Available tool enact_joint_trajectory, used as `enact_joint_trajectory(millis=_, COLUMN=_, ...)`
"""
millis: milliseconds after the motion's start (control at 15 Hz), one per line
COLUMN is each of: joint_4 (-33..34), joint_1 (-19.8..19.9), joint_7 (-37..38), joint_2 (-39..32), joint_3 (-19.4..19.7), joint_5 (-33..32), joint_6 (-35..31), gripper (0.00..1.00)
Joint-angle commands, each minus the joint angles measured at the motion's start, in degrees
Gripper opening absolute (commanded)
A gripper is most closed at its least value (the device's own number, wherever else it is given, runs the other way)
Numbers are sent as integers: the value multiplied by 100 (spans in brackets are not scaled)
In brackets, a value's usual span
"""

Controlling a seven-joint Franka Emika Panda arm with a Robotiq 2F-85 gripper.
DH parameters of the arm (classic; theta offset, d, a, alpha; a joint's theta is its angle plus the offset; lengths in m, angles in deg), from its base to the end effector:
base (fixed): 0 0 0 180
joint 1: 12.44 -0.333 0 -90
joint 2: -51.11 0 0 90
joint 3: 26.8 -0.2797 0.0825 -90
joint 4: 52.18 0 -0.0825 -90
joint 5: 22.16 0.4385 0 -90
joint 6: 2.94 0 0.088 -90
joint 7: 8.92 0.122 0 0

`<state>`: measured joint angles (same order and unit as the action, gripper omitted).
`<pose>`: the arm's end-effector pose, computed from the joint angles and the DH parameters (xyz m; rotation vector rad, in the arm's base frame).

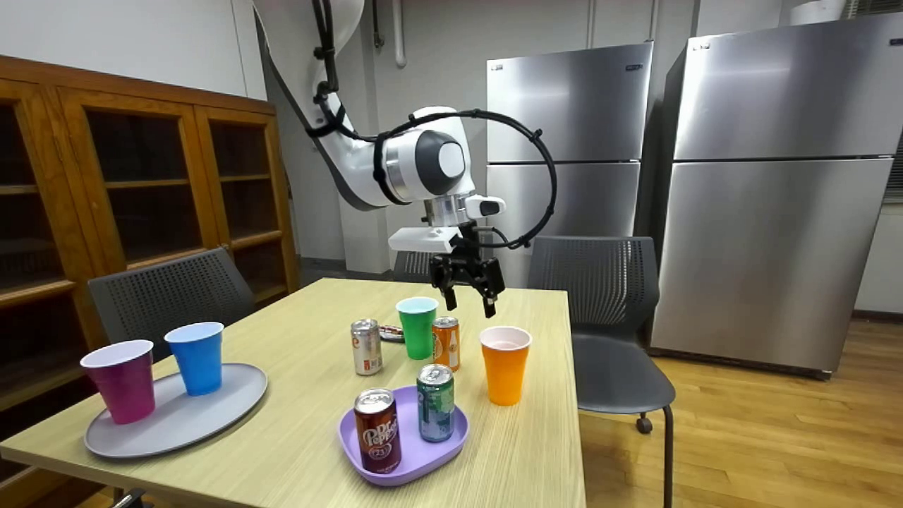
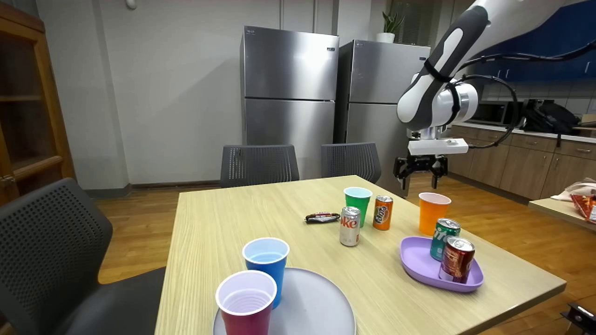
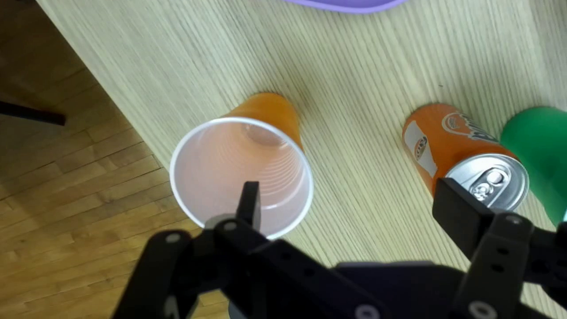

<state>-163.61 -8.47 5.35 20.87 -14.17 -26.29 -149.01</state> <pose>0.6206 -0.1879 0.1334 2.9114 -0.6612 0.1245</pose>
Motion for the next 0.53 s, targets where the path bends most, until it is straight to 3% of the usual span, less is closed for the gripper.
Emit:
enact_joint_trajectory(millis=0, joint_4=470, joint_1=38, joint_7=54, joint_2=-190, joint_3=-116, joint_5=156, joint_6=364, gripper=100)
enact_joint_trajectory(millis=467, joint_4=758, joint_1=18, joint_7=125, joint_2=-468, joint_3=-111, joint_5=157, joint_6=345, gripper=100)
